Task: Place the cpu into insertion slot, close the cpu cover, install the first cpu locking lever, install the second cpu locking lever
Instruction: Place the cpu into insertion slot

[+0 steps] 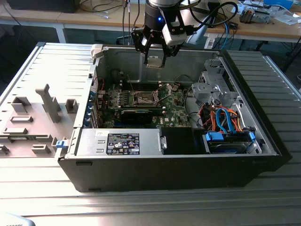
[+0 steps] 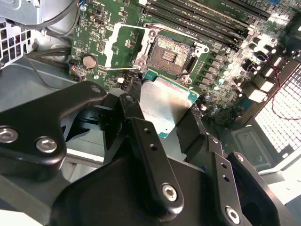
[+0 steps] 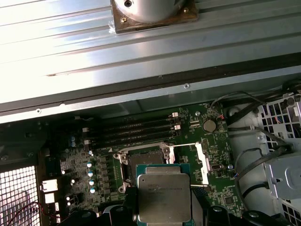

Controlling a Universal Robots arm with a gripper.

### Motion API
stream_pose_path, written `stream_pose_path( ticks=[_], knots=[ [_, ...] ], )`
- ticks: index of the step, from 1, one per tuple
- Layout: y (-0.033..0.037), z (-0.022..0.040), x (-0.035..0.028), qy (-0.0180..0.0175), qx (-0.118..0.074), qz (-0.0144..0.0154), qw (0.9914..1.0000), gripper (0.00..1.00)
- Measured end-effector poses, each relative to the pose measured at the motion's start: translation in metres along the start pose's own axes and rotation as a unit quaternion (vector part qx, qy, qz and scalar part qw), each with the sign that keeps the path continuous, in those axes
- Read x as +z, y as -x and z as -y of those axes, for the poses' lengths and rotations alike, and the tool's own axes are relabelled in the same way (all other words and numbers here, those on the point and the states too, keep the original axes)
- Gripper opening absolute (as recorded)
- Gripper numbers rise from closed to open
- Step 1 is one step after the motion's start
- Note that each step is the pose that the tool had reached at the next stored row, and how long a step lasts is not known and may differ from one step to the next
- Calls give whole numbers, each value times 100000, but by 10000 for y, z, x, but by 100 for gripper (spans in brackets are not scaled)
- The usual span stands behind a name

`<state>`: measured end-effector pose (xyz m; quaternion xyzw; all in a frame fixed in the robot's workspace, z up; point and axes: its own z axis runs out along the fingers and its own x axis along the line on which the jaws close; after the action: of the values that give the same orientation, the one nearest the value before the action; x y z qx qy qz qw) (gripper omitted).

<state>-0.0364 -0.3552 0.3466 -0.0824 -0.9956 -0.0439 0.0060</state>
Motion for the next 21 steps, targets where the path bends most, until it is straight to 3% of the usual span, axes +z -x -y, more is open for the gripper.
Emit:
stream_pose_path(
  ticks=[21],
  knots=[
    [0, 0, 0, 13, 625, 52, 99998, 54]
  ],
)
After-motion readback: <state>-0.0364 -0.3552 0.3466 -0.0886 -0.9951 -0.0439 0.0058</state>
